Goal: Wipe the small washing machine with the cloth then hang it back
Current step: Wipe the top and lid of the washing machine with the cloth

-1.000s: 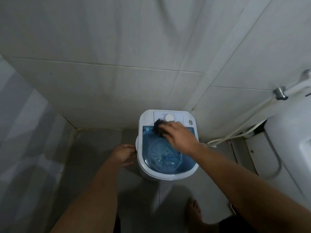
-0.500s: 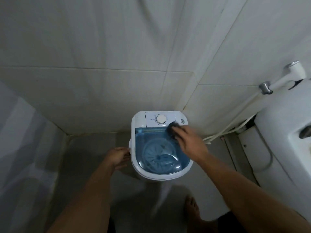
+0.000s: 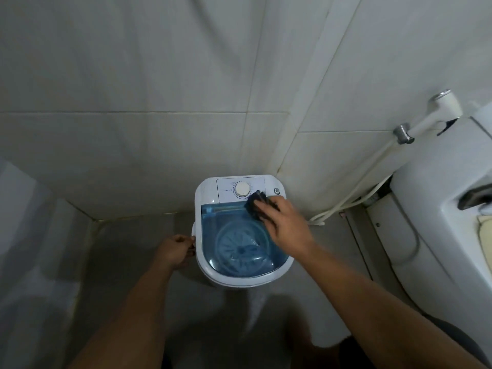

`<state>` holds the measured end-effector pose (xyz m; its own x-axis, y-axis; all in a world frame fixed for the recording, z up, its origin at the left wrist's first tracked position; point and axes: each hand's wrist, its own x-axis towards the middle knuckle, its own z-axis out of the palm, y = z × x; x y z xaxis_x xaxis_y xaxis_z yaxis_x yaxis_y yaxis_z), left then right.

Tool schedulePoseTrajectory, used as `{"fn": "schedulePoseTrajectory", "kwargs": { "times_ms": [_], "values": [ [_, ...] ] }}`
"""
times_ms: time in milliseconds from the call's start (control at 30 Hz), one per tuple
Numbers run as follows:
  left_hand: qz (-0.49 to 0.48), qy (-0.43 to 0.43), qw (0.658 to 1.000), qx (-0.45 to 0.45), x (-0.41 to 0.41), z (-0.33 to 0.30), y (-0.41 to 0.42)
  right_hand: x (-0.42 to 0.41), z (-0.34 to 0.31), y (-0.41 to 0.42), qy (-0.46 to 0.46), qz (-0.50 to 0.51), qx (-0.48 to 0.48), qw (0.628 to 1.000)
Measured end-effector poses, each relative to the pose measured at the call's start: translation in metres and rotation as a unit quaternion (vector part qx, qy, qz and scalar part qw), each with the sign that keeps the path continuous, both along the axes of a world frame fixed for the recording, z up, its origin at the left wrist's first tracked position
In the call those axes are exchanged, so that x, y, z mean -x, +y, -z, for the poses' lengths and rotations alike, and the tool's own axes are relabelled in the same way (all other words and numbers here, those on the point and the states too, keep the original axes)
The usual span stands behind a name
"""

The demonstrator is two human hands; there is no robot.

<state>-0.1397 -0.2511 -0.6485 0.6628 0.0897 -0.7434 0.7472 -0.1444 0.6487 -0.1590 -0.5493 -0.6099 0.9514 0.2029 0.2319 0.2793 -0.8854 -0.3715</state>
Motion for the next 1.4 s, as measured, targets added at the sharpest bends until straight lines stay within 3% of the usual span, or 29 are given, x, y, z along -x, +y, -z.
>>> {"fn": "schedulePoseTrajectory", "kwargs": {
  "times_ms": [67,167,267,400,467,500,600,700,833,967,1033,1133,1233,1400],
  "values": [
    [0.003,-0.004,1.0,-0.005,0.0,0.002,0.0,-0.004,0.006,-0.019,0.018,0.127,-0.024,0.991],
    [0.004,-0.002,1.0,-0.003,-0.001,0.004,0.002,0.014,0.025,0.003,0.032,0.18,0.002,0.983],
    [0.003,0.009,1.0,0.008,-0.002,0.004,0.005,0.036,0.035,0.045,0.023,0.113,0.019,0.993],
    [0.01,0.013,1.0,0.02,0.0,-0.001,0.005,0.04,0.023,0.064,0.054,-0.117,0.038,0.991],
    [0.003,0.012,1.0,0.026,0.0,-0.002,0.005,0.025,0.01,0.051,0.043,-0.15,0.012,0.988],
    [0.002,0.013,1.0,0.027,0.0,-0.002,0.005,0.016,0.007,0.04,0.028,-0.112,-0.015,0.993],
    [0.002,0.015,1.0,0.025,0.0,0.002,0.005,-0.007,0.008,-0.001,0.014,0.128,-0.069,0.989],
    [0.002,0.003,1.0,0.016,-0.001,0.005,0.004,-0.007,0.019,-0.001,0.046,0.225,-0.008,0.973],
    [0.007,-0.001,1.0,0.012,-0.002,0.006,0.005,0.008,0.027,0.049,0.022,0.154,0.038,0.987],
    [0.016,0.003,1.0,0.009,0.0,0.003,0.009,0.029,0.03,0.079,0.051,-0.078,0.063,0.994],
    [0.018,0.002,1.0,0.008,0.001,0.0,0.008,0.025,0.018,0.069,0.069,-0.13,0.02,0.989],
    [0.018,0.005,1.0,-0.001,0.002,-0.001,0.004,0.019,0.008,0.023,0.022,0.017,-0.059,0.998],
    [0.007,-0.001,1.0,-0.011,0.003,-0.002,0.001,0.041,0.017,-0.025,0.025,0.196,-0.077,0.977],
    [0.01,-0.008,1.0,-0.003,0.002,-0.005,0.003,0.107,0.041,0.015,0.035,0.178,-0.051,0.982]
  ]
}}
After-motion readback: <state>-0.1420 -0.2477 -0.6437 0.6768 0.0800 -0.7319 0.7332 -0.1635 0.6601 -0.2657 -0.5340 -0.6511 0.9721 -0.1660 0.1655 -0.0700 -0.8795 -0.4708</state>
